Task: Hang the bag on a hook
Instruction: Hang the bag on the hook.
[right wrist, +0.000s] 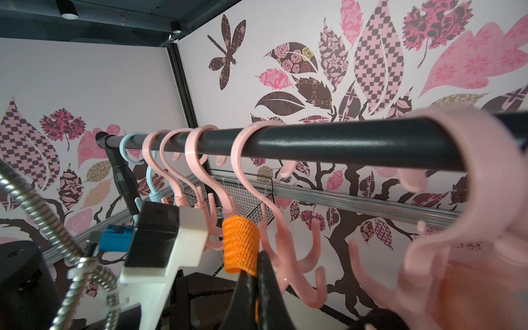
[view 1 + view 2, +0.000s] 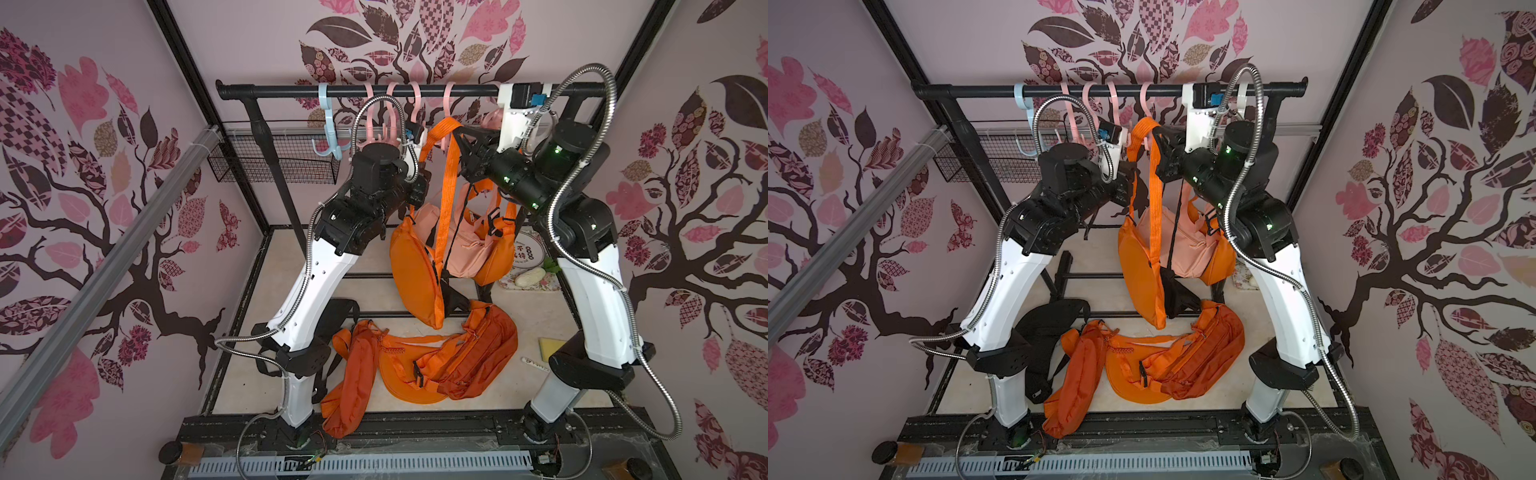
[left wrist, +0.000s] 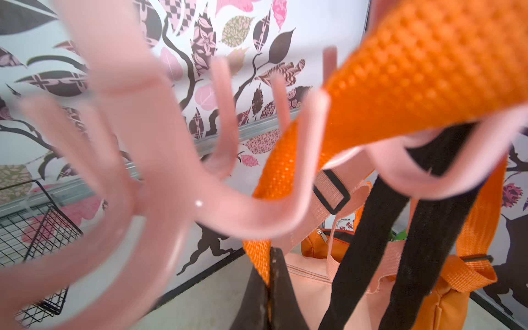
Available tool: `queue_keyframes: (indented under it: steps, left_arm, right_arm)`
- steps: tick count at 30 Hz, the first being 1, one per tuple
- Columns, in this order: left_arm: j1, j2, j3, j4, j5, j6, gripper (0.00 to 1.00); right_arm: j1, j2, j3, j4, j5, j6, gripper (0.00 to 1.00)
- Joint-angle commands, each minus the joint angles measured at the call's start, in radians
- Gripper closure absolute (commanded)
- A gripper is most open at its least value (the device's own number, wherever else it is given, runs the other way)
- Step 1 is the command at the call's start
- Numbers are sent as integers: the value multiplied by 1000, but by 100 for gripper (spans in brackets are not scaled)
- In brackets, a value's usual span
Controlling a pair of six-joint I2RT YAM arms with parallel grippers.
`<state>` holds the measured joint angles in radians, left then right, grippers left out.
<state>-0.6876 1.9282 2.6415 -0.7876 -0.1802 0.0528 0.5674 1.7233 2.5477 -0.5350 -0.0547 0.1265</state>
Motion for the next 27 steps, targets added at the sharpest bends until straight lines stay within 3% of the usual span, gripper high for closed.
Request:
queue_keyframes:
  steps: [1,13,20,27]
  left_arm:
    - [2,-15,23,26,-14,8,100]
    - [4,10,-34,2,-27,19,100]
    - [5,-31,-122,22,13,-18,100]
    - [2,-34,-143,17,55,-41,100]
  right_arm:
    - [-38,-7,23,47,-31,42,100]
    - [-62,-18,-69,35,-72,84,100]
    - [-62,-199,-438,230,-17,129,100]
    - [-62,-225,-541,230,27,130,100]
